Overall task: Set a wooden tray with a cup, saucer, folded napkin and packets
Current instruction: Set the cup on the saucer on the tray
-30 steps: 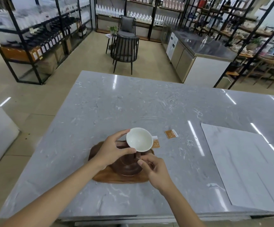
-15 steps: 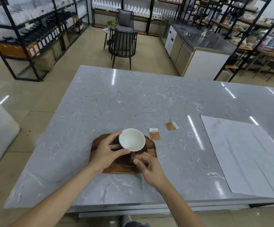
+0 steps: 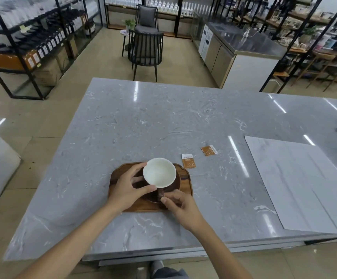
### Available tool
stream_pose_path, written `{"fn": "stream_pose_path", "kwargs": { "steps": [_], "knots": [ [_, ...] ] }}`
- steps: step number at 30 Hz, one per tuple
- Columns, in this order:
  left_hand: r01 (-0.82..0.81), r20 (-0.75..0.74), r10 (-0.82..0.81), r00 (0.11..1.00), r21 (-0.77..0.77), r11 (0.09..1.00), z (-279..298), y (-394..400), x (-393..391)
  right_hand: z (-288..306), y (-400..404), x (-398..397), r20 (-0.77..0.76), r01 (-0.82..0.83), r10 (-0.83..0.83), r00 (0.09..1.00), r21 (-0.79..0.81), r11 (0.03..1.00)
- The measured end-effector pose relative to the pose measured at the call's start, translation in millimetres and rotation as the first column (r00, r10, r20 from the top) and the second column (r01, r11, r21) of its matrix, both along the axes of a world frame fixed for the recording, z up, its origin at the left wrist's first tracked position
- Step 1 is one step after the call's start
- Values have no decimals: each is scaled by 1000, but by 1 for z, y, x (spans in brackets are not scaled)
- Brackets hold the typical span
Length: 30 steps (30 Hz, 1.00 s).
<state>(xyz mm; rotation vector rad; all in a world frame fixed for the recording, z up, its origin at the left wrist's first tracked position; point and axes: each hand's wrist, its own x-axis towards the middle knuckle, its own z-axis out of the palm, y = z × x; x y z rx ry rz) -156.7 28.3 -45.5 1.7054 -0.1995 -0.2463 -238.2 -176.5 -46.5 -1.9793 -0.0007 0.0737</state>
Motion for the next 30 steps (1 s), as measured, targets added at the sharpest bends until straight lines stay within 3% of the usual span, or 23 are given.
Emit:
{"fn": "stream_pose_path", "kwargs": {
  "steps": [6, 14, 25, 30],
  "knots": [
    [45, 0, -45, 999, 30, 999, -2, 9, 7, 5, -15, 7, 96, 249, -255, 962, 65, 966],
    [107, -49, -106, 993, 14, 994, -3, 11, 10, 19, -24, 32, -24, -16, 19, 1000, 134, 991],
    [35, -25, -34, 999, 59, 998, -11, 8, 8, 29, -25, 33, -58, -87, 90, 994, 66, 994],
    [56, -19, -55, 998, 91, 994, -7, 9, 6, 27, -24, 33, -77, -39, 42, 996, 45, 998]
  ]
}}
